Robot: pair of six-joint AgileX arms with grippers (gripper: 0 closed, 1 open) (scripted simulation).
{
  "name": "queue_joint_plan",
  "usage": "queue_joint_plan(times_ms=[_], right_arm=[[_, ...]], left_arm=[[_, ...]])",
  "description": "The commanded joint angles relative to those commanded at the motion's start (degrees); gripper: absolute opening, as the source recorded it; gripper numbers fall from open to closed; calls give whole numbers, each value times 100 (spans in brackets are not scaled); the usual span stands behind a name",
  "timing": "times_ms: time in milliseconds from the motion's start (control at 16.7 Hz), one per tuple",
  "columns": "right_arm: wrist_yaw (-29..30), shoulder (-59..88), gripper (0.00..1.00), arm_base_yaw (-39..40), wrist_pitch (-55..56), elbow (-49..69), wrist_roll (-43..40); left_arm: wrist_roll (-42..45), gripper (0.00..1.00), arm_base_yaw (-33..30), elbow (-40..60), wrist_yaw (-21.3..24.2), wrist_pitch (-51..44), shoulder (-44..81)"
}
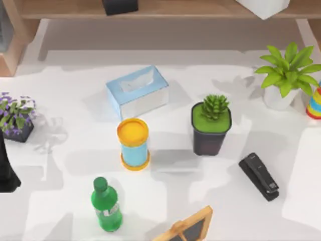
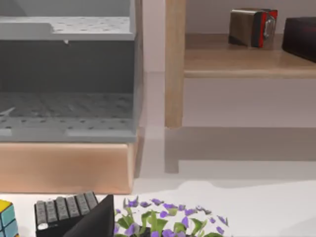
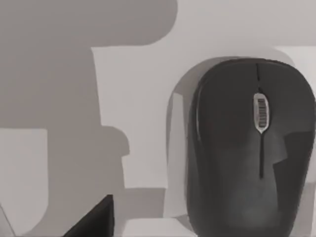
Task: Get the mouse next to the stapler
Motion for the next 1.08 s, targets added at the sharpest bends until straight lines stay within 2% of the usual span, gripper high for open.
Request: queue_joint_plan(times_ms=[1080], right_arm=[[3, -242, 100, -113, -31, -251, -144]], left_arm=[[0, 100, 0, 0, 0, 0, 0]])
